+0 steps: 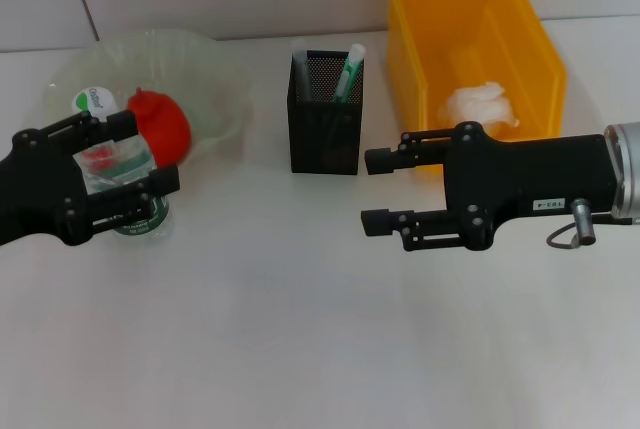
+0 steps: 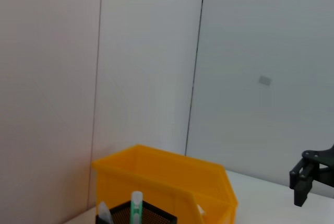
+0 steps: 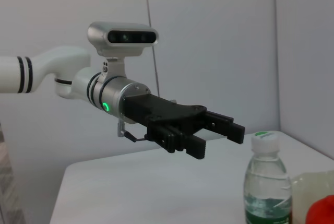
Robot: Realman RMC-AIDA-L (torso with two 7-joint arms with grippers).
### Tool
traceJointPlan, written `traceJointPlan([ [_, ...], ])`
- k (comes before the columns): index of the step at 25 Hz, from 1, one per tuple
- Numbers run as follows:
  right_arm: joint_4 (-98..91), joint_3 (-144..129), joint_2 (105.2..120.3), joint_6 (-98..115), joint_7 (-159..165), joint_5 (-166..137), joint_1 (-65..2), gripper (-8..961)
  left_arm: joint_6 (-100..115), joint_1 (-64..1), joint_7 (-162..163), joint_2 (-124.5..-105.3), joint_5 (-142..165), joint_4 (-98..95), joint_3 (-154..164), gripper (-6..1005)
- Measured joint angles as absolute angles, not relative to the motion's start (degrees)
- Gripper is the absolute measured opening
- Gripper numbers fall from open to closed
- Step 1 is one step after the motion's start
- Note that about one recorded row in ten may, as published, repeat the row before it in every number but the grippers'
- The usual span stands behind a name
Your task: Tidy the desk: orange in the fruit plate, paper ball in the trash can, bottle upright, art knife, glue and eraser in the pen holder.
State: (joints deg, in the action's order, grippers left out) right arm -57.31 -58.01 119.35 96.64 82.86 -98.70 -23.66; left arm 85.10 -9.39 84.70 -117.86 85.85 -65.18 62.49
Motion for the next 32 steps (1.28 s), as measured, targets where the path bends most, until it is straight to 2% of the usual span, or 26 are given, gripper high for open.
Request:
traceJointPlan([
  [32,-53.9,-67.6,119.41,93.2,82.7,-95.9,-26.9,649,89.4,-8.7,84.3,-118.02,87.6,-63.5,61.4,805],
])
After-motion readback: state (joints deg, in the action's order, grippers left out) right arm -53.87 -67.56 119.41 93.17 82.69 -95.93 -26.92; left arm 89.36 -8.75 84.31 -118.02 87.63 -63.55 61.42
